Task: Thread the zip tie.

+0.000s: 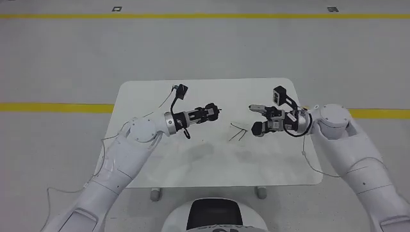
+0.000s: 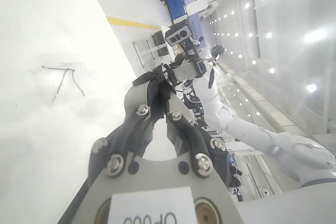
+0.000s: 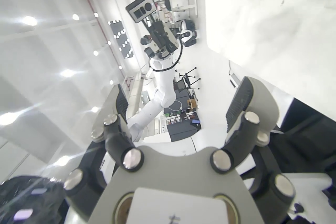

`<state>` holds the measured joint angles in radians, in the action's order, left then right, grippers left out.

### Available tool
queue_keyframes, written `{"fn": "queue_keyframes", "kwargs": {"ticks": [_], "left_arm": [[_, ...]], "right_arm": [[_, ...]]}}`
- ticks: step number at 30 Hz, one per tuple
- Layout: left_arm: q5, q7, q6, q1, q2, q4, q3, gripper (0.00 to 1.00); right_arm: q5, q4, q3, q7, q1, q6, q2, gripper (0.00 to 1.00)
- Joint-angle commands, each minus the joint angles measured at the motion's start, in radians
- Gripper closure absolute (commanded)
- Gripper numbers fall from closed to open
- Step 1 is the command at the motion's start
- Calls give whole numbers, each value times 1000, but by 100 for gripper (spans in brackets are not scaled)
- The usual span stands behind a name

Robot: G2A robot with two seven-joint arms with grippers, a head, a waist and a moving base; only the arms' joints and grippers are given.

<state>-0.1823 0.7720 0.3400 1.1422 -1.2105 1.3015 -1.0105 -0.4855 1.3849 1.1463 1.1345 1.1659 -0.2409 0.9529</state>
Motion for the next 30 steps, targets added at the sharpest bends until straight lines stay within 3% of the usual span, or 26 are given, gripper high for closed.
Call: {"fn": "queue_keyframes", "kwargs": {"ticks": [1,2,7,15,19,24,30], "left_arm": [[0,0,0,0,0,0,0,100],[0,0,0,0,0,0,0,100],[0,0,0,0,0,0,0,100],[0,0,0,0,0,0,0,100],[0,0,0,0,0,0,0,100],[0,0,0,0,0,0,0,100],[0,0,0,0,0,0,0,100]], "right_arm": [[24,-10,-32,-8,-35,-72,6,0],[40,-20,-52,-22,-54,-99,10,0],[65,-154,-194,-78,-156,-99,42,0],[67,-151,-194,-83,-155,-97,42,0],[155,-151,-239,-218,-157,-99,47,0],[190,-243,-382,-379,-235,-99,79,0],[69,-373,-582,-477,-371,-99,147,0]]}}
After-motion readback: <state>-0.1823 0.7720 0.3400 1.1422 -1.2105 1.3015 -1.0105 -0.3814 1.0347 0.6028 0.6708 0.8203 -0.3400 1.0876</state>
